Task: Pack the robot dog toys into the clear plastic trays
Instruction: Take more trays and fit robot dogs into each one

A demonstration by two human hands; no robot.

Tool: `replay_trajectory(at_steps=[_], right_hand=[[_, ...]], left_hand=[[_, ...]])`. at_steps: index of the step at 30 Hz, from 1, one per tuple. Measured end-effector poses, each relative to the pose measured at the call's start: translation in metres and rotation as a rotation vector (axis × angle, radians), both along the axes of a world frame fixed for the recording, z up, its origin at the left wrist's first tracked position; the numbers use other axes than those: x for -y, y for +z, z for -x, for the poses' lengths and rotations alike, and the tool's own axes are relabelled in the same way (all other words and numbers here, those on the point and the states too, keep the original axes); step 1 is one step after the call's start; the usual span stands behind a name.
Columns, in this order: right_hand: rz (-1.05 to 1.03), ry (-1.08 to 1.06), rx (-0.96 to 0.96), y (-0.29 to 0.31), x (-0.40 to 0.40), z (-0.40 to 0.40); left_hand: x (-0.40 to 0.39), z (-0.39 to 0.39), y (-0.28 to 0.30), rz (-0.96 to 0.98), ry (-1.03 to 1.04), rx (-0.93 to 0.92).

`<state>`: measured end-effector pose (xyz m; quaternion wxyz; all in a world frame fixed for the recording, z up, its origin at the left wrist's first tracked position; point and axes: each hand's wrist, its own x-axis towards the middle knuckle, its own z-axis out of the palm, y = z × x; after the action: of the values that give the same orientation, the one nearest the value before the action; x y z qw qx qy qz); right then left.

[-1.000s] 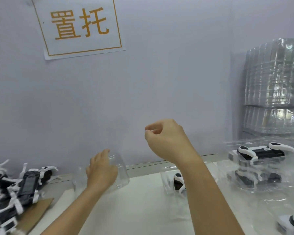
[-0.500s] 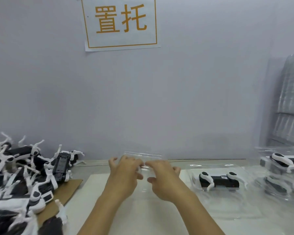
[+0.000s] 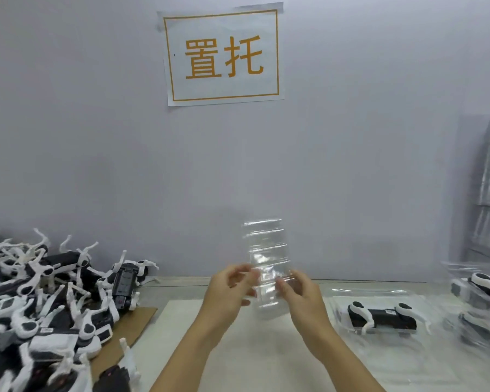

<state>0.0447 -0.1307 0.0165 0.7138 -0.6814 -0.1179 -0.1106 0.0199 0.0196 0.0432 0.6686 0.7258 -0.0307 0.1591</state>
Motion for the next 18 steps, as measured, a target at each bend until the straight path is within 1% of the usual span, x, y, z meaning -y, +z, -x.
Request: replay_trajectory(at_steps=[3,8,14,18], right_hand=[[0.045,0.067,-0.024,-0.0049,-0.0006,-0.0006],[0.008,0.065,-0.033,-0.0065,0.0005,-0.0033],[-0.059,0.081,-0.059,-0.0065,0.0003,-0.0054],[-0.079,0.051,-0.034,-0.0069,-0.0004,-0.0062]], left_hand=[[0.0075,-0.0014,-0.0090,-0.069,-0.003,0.056],[0.0048,-0.0028,-0.0122,0.014,-0.008,0.050],[0.0037,-0.0014,-0.0125,0.014,-0.008,0.080],[0.0036,-0.0035,-0.0134,0.008,0.043,0.118]])
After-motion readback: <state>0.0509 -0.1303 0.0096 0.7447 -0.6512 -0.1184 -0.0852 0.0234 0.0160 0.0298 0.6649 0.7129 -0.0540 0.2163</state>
